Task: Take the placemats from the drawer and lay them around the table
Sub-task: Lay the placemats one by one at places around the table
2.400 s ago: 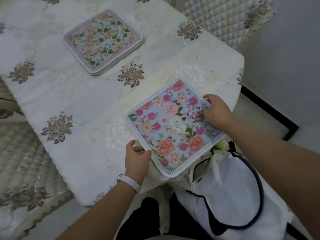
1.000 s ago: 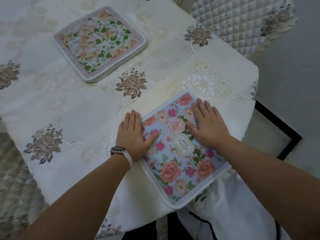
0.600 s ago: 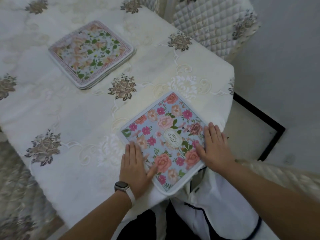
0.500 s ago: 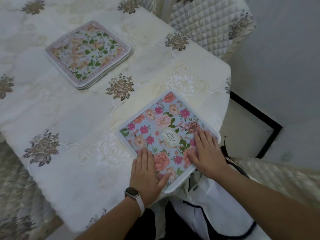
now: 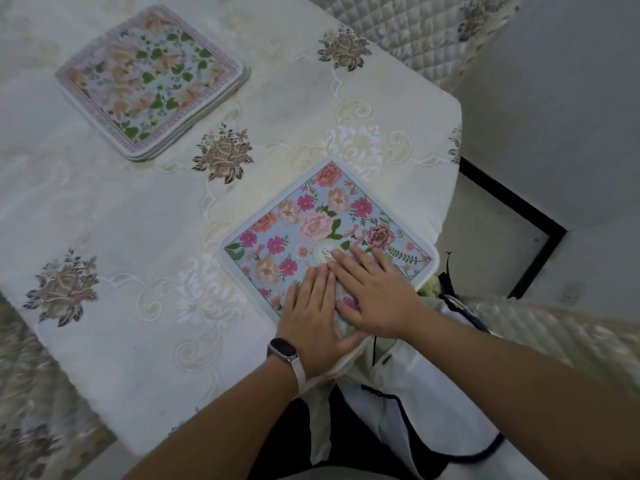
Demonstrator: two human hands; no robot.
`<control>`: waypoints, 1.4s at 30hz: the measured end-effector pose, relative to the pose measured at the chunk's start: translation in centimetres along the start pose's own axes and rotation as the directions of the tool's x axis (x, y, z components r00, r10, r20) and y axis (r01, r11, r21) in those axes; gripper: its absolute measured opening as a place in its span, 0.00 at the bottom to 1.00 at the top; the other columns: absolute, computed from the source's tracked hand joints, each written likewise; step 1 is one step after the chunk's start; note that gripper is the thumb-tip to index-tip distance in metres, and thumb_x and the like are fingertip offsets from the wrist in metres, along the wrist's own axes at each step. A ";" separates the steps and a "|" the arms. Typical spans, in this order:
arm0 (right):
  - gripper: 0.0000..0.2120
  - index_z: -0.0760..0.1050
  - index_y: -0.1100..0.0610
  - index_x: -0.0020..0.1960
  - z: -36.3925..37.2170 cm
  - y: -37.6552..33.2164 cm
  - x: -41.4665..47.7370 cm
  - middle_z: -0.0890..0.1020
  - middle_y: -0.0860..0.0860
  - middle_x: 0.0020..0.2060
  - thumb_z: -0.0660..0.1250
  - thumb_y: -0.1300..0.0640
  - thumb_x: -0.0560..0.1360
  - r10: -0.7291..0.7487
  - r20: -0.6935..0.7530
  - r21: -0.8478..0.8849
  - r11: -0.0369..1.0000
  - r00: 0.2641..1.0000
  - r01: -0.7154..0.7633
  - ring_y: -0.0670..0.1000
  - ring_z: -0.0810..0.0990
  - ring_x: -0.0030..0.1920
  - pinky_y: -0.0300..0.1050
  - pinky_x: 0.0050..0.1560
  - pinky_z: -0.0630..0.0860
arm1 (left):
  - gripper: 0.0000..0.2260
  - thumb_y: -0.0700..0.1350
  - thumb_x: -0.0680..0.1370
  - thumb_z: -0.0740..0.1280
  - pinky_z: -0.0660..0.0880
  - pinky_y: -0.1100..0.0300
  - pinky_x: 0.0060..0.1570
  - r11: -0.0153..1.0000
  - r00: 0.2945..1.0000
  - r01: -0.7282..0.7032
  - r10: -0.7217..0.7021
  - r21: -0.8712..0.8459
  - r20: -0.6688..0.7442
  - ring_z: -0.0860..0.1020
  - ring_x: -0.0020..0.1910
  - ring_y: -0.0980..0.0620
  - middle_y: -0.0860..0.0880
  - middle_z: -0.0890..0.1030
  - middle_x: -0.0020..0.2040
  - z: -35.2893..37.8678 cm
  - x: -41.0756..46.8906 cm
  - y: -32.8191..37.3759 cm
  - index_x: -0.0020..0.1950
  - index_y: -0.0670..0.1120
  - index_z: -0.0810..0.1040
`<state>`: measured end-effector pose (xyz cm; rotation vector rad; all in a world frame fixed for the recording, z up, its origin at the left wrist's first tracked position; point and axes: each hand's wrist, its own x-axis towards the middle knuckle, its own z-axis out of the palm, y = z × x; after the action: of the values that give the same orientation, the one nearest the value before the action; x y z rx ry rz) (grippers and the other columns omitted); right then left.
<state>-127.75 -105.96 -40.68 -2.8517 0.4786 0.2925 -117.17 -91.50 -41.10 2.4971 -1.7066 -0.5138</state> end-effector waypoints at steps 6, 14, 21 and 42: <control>0.34 0.48 0.47 0.80 0.1 2.6 1.3 0.50 0.48 0.79 0.45 0.34 0.79 0.077 -0.019 -0.022 0.997 0.997 -0.077 0.50 0.46 0.79 0.55 0.77 0.42 | 0.43 0.74 0.75 0.48 0.43 0.48 0.75 0.994 0.994 0.109 -0.108 0.024 -0.019 0.42 0.78 0.50 0.48 0.46 0.80 -0.6 2.0 -2.6 0.79 0.46 0.45; 0.34 0.41 0.47 0.80 -0.6 9.2 1.4 0.44 0.47 0.79 0.41 0.33 0.80 0.239 -0.022 -0.010 0.971 0.971 -0.239 0.50 0.42 0.78 0.55 0.77 0.43 | 0.43 0.74 0.75 0.47 0.45 0.47 0.75 0.967 0.965 0.255 -0.253 0.016 -0.069 0.45 0.78 0.49 0.48 0.46 0.80 -2.0 2.4 -7.0 0.80 0.47 0.44; 0.34 0.40 0.48 0.80 -2.4 8.8 0.0 0.42 0.50 0.80 0.40 0.33 0.79 0.371 0.058 0.037 0.927 0.927 -0.373 0.53 0.41 0.79 0.55 0.75 0.39 | 0.41 0.72 0.76 0.44 0.42 0.51 0.75 0.978 0.978 0.208 -0.208 -0.021 0.010 0.38 0.77 0.52 0.49 0.42 0.80 -3.5 0.1 -9.7 0.78 0.48 0.38; 0.26 0.69 0.55 0.71 -13.9 -10.4 1.8 0.74 0.52 0.66 0.57 0.42 0.78 0.137 -0.170 0.072 0.989 0.976 -0.126 0.54 0.72 0.63 0.52 0.60 0.73 | 0.23 0.55 0.74 0.65 0.71 0.47 0.59 0.999 0.977 -0.049 0.051 0.017 -0.206 0.76 0.62 0.42 0.44 0.78 0.64 -16.8 -7.7 -14.1 0.67 0.47 0.76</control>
<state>-120.37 -100.56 -25.82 -2.8043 0.7004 0.0488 -101.83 -81.22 -26.99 2.4100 -1.6924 -0.2315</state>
